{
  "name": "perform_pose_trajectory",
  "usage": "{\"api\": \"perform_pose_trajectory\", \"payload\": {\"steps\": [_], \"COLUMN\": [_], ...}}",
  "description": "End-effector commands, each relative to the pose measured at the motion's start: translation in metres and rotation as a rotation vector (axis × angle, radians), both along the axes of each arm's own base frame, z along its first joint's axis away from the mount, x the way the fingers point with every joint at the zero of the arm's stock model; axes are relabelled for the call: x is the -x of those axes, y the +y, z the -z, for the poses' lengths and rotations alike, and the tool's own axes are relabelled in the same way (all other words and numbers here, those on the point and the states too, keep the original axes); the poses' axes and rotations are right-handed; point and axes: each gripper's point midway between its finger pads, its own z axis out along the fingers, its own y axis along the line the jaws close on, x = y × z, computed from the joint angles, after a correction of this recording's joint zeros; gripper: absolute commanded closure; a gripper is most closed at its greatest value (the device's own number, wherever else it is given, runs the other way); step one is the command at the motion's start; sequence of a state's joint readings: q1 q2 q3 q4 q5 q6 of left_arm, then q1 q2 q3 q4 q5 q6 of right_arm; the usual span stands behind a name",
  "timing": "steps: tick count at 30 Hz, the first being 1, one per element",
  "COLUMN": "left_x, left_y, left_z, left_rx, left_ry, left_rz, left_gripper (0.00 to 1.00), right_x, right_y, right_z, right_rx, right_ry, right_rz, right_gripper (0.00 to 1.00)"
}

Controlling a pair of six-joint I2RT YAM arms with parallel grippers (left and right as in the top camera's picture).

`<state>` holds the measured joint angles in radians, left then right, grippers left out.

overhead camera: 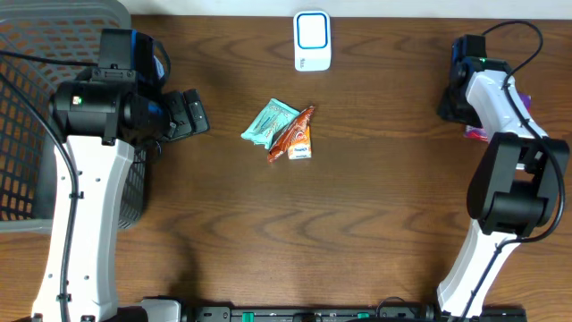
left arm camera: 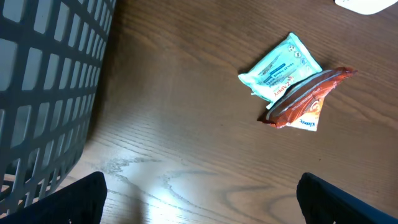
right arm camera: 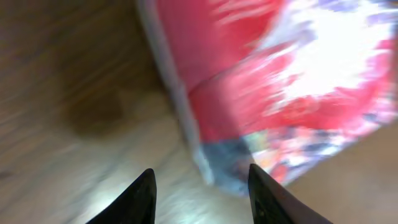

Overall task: Scan the item barcode
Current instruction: 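Carry the snack box to the right table edge with the right gripper, then move the right gripper to the orange packet and grasp it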

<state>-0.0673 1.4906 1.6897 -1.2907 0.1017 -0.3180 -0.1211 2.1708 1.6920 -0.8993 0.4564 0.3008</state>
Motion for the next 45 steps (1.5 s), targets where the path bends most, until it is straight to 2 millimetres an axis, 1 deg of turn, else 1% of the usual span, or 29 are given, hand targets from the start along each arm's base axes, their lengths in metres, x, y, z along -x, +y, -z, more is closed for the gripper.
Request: {"api": "perform_pose_trajectory", "payload": {"steps": [1,2,4,6,9,11,12,14,16,17,19,21,24,28,30,34,36,37,39,41,43,45], "left_x": [0.001,0.001,0.001,0.001,0.001,0.001,0.001,0.001,0.001,0.001,0.001,0.001,0.001,0.001,0.001,0.001,0.001,0.001,0.001,0.001,0.001,0.001], "left_y": [0.003,0.003,0.003,0.003,0.003,0.003,0.003,0.003,0.003,0.003,0.003,0.003,0.003,0.003,0.003,0.003,0.003,0.003,0.003,0.003,0.003,0.003], "left_z": [-0.001,-0.001,-0.001,-0.001,-0.001,-0.001,-0.001,-0.001,-0.001,-0.001,-0.001,-0.001,-0.001,-0.001,-0.001,-0.001,-0.001,-0.001,-0.001,-0.001,-0.001,-0.001], "left_rx": [-0.005,-0.005,-0.005,-0.005,-0.005,-0.005,-0.005,-0.005,-0.005,-0.005,-0.005,-0.005,-0.005,-0.005,-0.005,-0.005,-0.005,-0.005,-0.005,-0.005,-0.005,-0.005], "left_ry": [0.000,0.000,0.000,0.000,0.000,0.000,0.000,0.000,0.000,0.000,0.000,0.000,0.000,0.000,0.000,0.000,0.000,0.000,0.000,0.000,0.000,0.000], "left_rz": [-0.015,-0.015,-0.015,-0.015,-0.015,-0.015,-0.015,-0.015,-0.015,-0.015,-0.015,-0.015,-0.015,-0.015,-0.015,-0.015,-0.015,-0.015,-0.015,-0.015,-0.015,-0.015], "left_gripper": [0.02,0.02,0.02,0.02,0.02,0.02,0.02,0.02,0.02,0.02,0.02,0.02,0.02,0.02,0.02,0.02,0.02,0.02,0.02,0.02,0.02,0.02], "right_x": [0.019,0.024,0.030,0.032,0.022,0.013,0.008,-0.003,-0.011,-0.014,-0.015,-0.014,-0.009,0.005,0.012,0.022,0.027,0.029,0.036,0.043,0.047,0.048], "right_y": [-0.044,-0.051,-0.057,-0.056,-0.039,-0.022,-0.011,0.021,0.060,0.083,0.121,0.153,0.188,0.229,0.251,0.292,0.314,0.324,0.342,0.355,0.357,0.357], "right_z": [-0.014,-0.015,-0.019,-0.023,-0.033,-0.044,-0.050,-0.064,-0.074,-0.080,-0.086,-0.089,-0.082,-0.063,-0.051,-0.034,-0.026,-0.023,-0.016,-0.009,-0.001,0.005], "right_rx": [0.191,0.205,0.205,0.177,0.065,-0.022,-0.078,-0.224,-0.391,-0.489,-0.653,-0.774,-0.848,-0.864,-0.873,-0.888,-0.897,-0.903,-0.910,-0.901,-0.865,-0.848], "right_ry": [0.064,0.078,0.096,0.099,0.049,0.006,-0.019,-0.075,-0.116,-0.137,-0.152,-0.149,-0.123,-0.060,-0.035,-0.017,-0.020,-0.021,-0.019,-0.013,-0.012,-0.016], "right_rz": [0.065,0.078,0.093,0.095,0.074,0.046,0.028,-0.031,-0.105,-0.143,-0.203,-0.252,-0.309,-0.358,-0.378,-0.412,-0.429,-0.438,-0.460,-0.464,-0.428,-0.396], "right_gripper": [0.56,0.56,0.55,0.55,0.54,0.54,0.53,0.53,0.48,0.48,0.42,0.34,0.28,0.21,0.21,0.21,0.25,0.29,0.33,0.32,0.36,0.43]}}
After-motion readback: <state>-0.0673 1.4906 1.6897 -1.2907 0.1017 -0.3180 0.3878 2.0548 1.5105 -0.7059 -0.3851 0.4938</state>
